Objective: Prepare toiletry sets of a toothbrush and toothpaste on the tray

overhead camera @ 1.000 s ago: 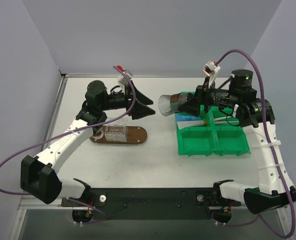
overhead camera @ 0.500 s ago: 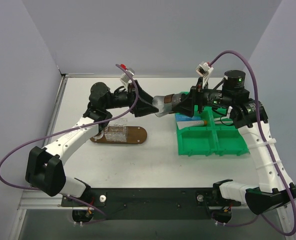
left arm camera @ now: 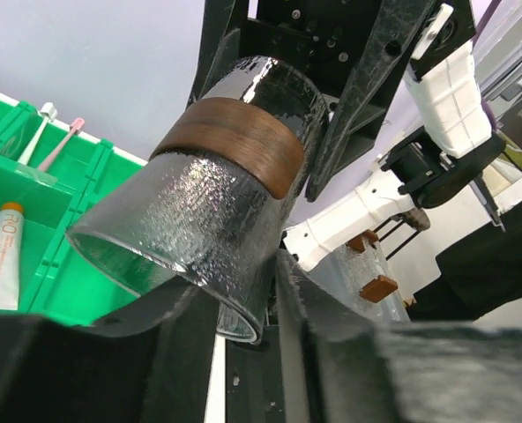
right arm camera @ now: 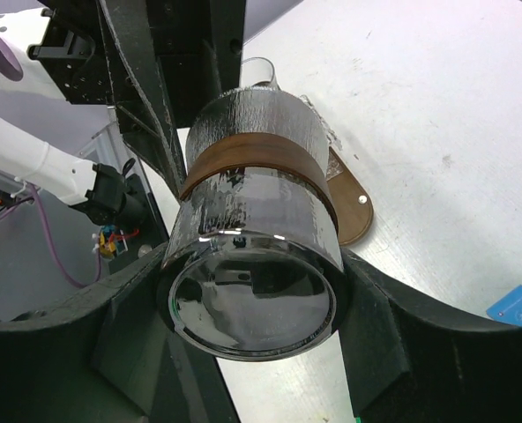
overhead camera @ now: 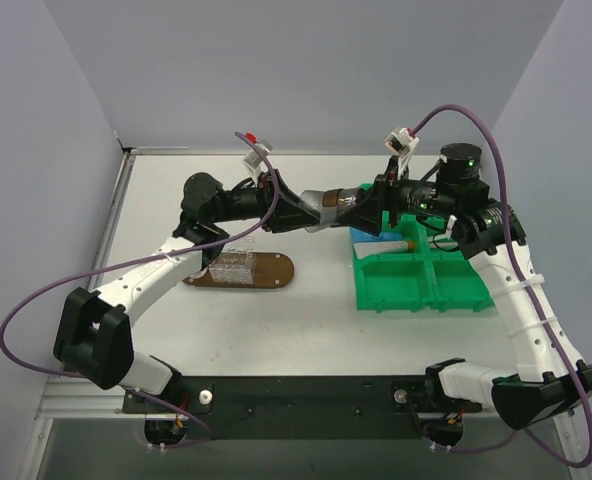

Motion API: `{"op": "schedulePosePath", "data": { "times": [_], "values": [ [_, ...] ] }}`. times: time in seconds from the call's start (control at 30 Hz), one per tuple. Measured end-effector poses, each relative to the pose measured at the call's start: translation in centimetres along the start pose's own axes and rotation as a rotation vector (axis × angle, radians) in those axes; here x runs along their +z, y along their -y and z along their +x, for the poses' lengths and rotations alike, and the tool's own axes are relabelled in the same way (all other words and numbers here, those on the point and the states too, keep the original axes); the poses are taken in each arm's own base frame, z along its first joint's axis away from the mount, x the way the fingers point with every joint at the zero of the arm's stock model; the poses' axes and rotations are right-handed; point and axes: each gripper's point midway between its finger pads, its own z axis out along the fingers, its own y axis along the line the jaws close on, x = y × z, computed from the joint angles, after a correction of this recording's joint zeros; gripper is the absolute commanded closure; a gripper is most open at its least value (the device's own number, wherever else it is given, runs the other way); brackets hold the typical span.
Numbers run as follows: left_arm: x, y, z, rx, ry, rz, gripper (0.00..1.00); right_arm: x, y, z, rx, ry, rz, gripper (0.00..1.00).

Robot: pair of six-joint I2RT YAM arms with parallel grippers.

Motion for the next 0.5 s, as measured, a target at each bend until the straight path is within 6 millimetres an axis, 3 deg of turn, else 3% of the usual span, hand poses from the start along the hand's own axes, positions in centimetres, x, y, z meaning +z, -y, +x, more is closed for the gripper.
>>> {"op": "schedulePosePath", "data": {
  "times": [0.17, 0.23, 0.27, 0.33, 0.47, 0.5],
  "values": [
    [-0.1, 0.7, -0.2, -0.022, 0.002, 0.027, 1.0, 0.3, 0.2, 0.6, -0.013, -0.006, -0.013, 1.0],
    [-0.3, 1.3, 0.0, -0.016, -0.015, 0.051, 1.0, 0.4, 0.0, 1.0, -0.007, -0.014, -0.032, 0.98],
    [-0.3, 1.4, 0.0, -0.015, -0.019, 0.057, 1.0, 0.4, -0.1, 1.1, -0.007, -0.015, -0.035, 0.9],
    [-0.3, 1.5, 0.1, -0.014, -0.023, 0.061, 1.0, 0.4, -0.1, 1.3, -0.007, -0.014, -0.036, 0.85],
    [-0.4, 1.4, 0.4, -0.001, -0.036, 0.061, 1.0, 0.3, -0.3, 1.5, -0.013, -0.014, -0.036, 0.53],
    [-0.5, 1.3, 0.5, 0.006, -0.04, 0.055, 1.0, 0.3, -0.3, 1.6, -0.015, -0.016, -0.035, 0.51]
  ]
}}
